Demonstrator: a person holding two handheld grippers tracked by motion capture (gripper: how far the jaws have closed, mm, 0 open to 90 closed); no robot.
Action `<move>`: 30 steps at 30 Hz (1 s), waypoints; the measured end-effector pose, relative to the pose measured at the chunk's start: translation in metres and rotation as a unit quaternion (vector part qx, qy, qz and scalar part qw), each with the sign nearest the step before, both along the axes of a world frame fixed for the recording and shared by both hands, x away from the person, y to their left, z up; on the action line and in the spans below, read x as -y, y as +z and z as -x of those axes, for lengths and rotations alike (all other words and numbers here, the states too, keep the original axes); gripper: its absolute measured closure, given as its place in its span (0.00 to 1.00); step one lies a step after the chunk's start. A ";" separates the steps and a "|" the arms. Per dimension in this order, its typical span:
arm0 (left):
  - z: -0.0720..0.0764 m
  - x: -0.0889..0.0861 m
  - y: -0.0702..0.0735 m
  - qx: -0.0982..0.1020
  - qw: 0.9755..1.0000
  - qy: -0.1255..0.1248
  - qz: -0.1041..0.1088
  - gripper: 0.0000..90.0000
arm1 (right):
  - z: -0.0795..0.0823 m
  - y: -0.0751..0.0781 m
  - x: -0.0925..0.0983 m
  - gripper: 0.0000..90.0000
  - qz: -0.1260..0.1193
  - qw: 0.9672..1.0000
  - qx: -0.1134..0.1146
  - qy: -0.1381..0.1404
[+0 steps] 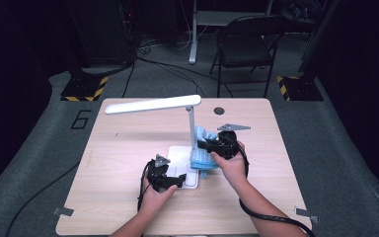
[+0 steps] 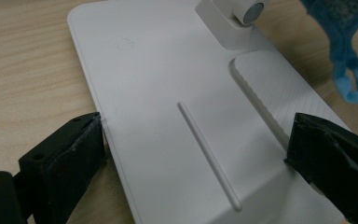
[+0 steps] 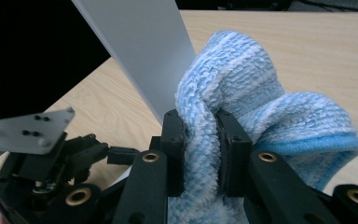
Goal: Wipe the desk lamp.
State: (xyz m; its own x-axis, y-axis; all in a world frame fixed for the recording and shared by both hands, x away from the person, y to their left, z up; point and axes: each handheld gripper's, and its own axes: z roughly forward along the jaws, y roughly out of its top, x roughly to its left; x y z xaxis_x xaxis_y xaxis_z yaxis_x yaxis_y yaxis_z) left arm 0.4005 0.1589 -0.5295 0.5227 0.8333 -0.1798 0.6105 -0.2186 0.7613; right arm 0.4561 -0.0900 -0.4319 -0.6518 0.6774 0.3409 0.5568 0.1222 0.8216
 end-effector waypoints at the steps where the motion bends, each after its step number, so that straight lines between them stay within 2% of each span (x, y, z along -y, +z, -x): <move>1: 0.000 0.000 0.000 -0.001 1.000 0.000 -0.001 0.04 | 0.000 0.002 0.000 0.83 0.000 1.000 0.000 0.000; 4: 0.000 -0.001 0.000 0.002 1.000 -0.003 -0.006 0.04 | 0.000 0.018 -0.001 0.83 0.005 1.000 0.010 0.004; 12: 0.000 0.000 0.000 -0.001 1.000 -0.003 -0.003 0.04 | 0.000 0.047 -0.004 0.83 0.019 0.999 0.028 0.008; 19: 0.000 -0.001 0.000 0.002 1.000 -0.004 -0.006 0.04 | 0.001 0.069 -0.004 0.83 0.011 0.999 0.042 0.017; 26: 0.000 0.000 0.000 0.004 1.000 -0.001 -0.005 0.04 | 0.002 0.097 -0.004 0.83 0.006 0.998 0.056 0.025; 30: 0.000 0.001 0.000 0.001 1.000 0.003 0.002 0.04 | 0.000 0.112 -0.003 0.83 0.003 0.998 0.061 0.032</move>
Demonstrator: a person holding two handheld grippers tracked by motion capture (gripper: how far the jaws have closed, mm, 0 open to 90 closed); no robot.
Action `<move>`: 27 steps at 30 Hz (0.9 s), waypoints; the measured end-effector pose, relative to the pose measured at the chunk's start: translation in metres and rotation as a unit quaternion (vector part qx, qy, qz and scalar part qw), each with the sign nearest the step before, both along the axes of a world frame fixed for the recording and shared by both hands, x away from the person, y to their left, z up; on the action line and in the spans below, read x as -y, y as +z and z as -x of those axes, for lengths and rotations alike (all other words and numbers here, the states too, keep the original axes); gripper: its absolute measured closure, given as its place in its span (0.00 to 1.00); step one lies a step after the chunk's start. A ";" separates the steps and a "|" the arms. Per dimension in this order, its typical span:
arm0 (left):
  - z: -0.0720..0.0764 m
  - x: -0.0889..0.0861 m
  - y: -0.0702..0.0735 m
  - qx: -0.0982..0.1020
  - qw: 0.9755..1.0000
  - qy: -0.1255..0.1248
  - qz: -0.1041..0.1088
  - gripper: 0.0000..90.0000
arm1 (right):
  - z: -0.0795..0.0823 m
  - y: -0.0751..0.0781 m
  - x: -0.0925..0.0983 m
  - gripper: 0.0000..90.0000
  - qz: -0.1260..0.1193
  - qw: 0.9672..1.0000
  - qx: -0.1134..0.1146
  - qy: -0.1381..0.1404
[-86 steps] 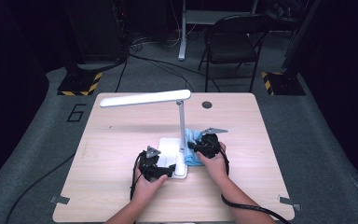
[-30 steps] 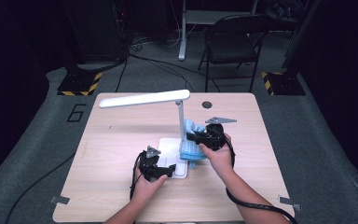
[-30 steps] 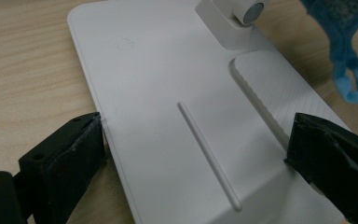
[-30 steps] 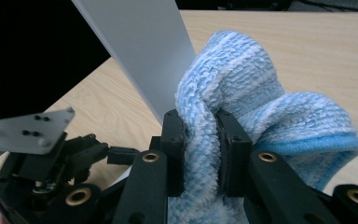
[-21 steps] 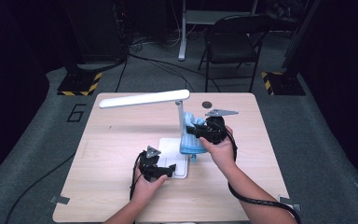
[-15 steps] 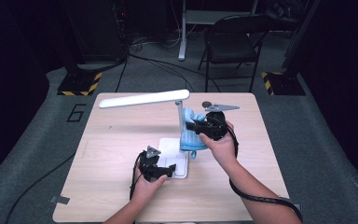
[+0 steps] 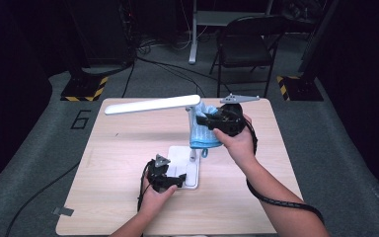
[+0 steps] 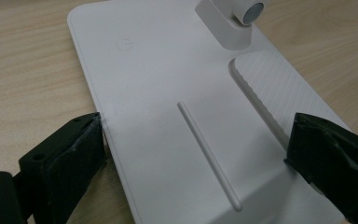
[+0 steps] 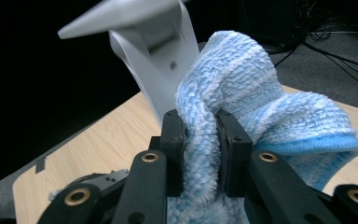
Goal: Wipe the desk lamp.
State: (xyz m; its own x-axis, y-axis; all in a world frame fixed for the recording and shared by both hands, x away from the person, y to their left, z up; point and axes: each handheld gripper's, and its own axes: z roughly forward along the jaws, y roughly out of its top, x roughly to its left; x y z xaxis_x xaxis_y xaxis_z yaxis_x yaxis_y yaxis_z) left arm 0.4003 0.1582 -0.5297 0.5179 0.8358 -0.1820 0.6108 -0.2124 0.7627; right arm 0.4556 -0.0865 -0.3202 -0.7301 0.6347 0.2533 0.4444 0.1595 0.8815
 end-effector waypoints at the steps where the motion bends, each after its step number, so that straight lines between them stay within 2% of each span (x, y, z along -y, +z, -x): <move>1: 0.000 0.000 0.000 -0.002 1.000 0.001 0.002 0.04 | 0.000 0.003 0.000 0.83 -0.001 1.000 0.001 0.001; 6: 0.000 -0.001 0.000 0.003 1.000 -0.003 -0.005 0.04 | 0.002 0.021 0.000 0.83 -0.006 1.000 0.013 0.006; 11: -0.001 -0.001 0.000 0.002 1.000 -0.005 -0.006 0.04 | 0.003 0.028 -0.002 0.82 -0.012 1.000 0.016 0.006; 19: 0.000 0.000 0.000 0.000 1.000 0.000 0.001 0.04 | 0.004 0.023 -0.003 0.83 -0.006 1.000 0.028 0.002; 23: 0.000 0.000 0.000 0.000 1.000 0.000 0.000 0.04 | 0.004 0.018 -0.005 0.83 0.008 1.000 0.026 0.004; 27: 0.000 0.001 0.000 -0.002 1.000 0.002 0.003 0.04 | 0.002 0.007 -0.005 0.83 0.012 1.000 0.012 0.002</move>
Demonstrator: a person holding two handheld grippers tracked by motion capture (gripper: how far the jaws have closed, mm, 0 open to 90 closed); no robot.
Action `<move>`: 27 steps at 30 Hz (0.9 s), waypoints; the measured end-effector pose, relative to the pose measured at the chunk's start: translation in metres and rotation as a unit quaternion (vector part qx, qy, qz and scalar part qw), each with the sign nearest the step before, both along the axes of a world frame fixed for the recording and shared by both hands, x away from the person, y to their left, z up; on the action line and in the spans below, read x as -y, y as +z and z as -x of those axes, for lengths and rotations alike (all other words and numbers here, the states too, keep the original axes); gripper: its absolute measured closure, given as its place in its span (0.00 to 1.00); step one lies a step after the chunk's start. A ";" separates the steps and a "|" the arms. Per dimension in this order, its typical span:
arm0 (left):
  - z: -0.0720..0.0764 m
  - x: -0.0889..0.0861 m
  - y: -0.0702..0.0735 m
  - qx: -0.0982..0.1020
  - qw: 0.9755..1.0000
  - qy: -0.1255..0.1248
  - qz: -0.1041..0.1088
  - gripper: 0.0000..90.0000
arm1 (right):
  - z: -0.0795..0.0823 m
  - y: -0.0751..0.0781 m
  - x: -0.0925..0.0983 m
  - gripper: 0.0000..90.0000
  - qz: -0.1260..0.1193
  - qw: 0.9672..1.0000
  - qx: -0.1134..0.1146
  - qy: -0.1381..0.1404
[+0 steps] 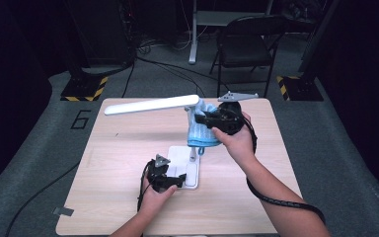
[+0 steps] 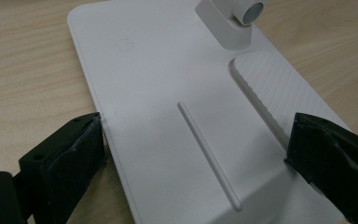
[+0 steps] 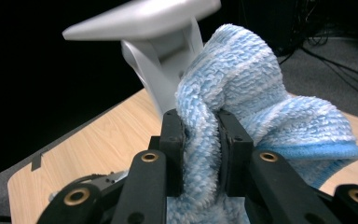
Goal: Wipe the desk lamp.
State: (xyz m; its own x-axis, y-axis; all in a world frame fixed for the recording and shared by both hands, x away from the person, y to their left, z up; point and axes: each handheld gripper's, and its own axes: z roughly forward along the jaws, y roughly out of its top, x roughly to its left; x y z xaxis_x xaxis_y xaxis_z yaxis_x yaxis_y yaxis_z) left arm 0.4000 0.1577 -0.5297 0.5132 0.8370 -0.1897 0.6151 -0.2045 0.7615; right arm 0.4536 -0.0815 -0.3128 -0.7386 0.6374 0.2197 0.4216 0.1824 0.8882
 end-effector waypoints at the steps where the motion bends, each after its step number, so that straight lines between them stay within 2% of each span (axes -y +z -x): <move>1: 0.000 0.000 0.000 -0.002 1.000 0.001 0.002 0.04 | -0.001 -0.003 0.000 0.83 0.002 1.000 -0.001 0.002; 2: 0.000 -0.001 0.000 0.001 1.000 -0.004 -0.005 0.04 | -0.002 -0.006 0.001 0.83 0.002 1.000 -0.005 0.002; 11: 0.000 0.000 0.000 -0.002 1.000 0.000 0.000 0.04 | -0.009 -0.039 0.003 0.83 0.004 0.999 -0.033 -0.005; 17: 0.000 -0.001 0.000 0.001 1.000 -0.003 -0.005 0.04 | -0.012 -0.063 0.004 0.83 0.005 0.999 -0.054 -0.008; 22: 0.000 0.000 0.000 -0.002 1.000 -0.002 -0.001 0.04 | -0.014 -0.079 0.005 0.83 0.012 0.997 -0.071 -0.013; 27: 0.000 -0.001 0.000 0.000 1.000 -0.004 -0.005 0.04 | -0.016 -0.097 0.005 0.83 0.018 0.996 -0.090 -0.018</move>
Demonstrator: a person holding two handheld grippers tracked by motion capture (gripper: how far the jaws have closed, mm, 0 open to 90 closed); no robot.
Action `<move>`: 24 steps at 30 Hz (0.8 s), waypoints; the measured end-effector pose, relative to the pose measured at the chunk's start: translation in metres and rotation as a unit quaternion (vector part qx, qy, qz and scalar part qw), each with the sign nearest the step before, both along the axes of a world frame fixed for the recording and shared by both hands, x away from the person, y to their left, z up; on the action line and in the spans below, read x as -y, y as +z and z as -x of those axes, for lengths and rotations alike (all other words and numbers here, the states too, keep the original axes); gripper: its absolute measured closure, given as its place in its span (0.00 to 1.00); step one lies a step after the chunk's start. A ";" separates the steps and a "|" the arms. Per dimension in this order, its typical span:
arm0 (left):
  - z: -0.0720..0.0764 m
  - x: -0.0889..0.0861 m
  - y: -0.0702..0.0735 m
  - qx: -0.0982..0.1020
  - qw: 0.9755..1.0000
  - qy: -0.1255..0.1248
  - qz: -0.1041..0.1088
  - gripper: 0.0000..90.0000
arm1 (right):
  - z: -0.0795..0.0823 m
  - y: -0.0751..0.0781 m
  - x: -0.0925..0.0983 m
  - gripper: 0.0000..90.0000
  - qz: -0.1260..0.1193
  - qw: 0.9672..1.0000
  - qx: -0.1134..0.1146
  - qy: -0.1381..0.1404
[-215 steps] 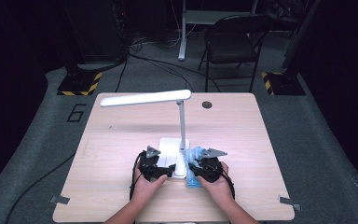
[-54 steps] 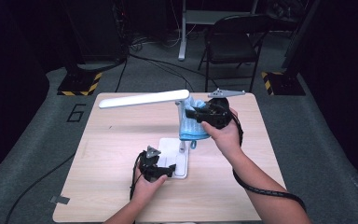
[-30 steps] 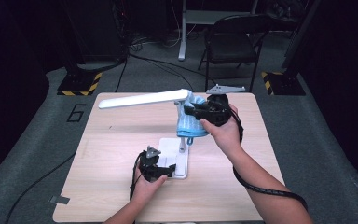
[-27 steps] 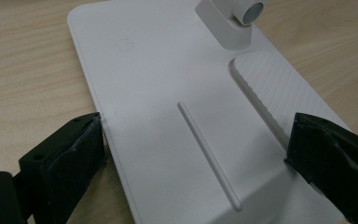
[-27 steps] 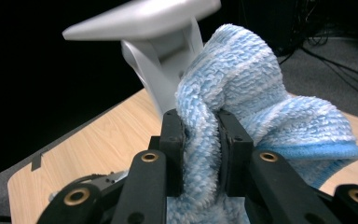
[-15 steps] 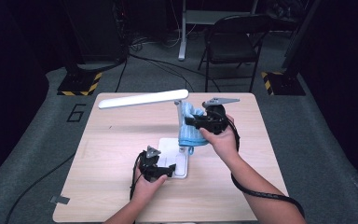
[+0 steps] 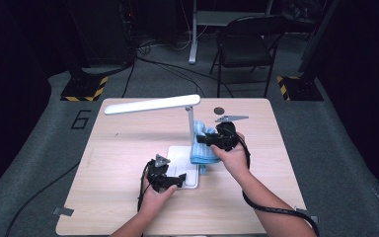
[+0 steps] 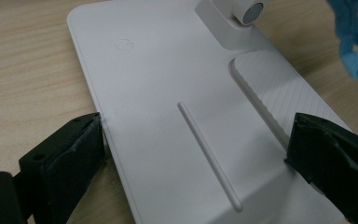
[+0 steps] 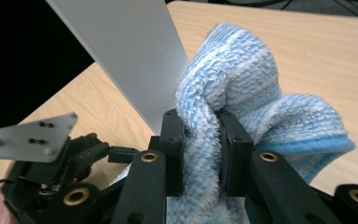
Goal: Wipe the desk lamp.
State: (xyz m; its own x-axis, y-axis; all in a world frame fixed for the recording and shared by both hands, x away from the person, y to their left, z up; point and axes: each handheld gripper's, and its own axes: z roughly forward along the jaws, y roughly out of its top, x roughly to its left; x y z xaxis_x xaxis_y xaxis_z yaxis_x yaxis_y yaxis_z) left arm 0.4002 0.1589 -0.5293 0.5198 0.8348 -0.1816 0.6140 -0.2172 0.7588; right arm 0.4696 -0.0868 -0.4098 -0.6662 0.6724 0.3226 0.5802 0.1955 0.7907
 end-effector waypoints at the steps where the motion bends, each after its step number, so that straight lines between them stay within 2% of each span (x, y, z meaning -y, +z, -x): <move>1: 0.000 0.000 0.000 0.002 1.000 0.001 0.000 0.04 | -0.001 -0.004 0.000 0.83 0.000 1.000 -0.004 0.000; 10: 0.000 0.000 0.000 0.003 1.000 0.002 -0.001 0.04 | -0.002 -0.037 0.000 0.83 0.011 1.000 -0.028 -0.009; 11: 0.000 0.000 0.000 0.003 1.000 0.002 -0.001 0.04 | -0.002 -0.037 0.000 0.83 0.011 1.000 -0.028 -0.009; 12: 0.000 0.000 0.000 0.003 1.000 0.002 -0.001 0.04 | -0.002 -0.041 -0.001 0.83 0.012 0.999 -0.034 -0.013; 13: 0.000 0.000 0.000 0.003 1.000 0.002 -0.001 0.04 | -0.002 -0.051 -0.001 0.83 0.016 0.999 -0.040 -0.015; 17: 0.000 0.000 0.000 0.004 1.000 0.001 -0.002 0.04 | -0.004 -0.063 -0.001 0.82 0.016 0.998 -0.052 -0.020; 24: 0.000 0.000 0.000 0.004 1.000 0.002 -0.001 0.04 | -0.004 -0.076 -0.001 0.82 0.015 0.998 -0.055 -0.023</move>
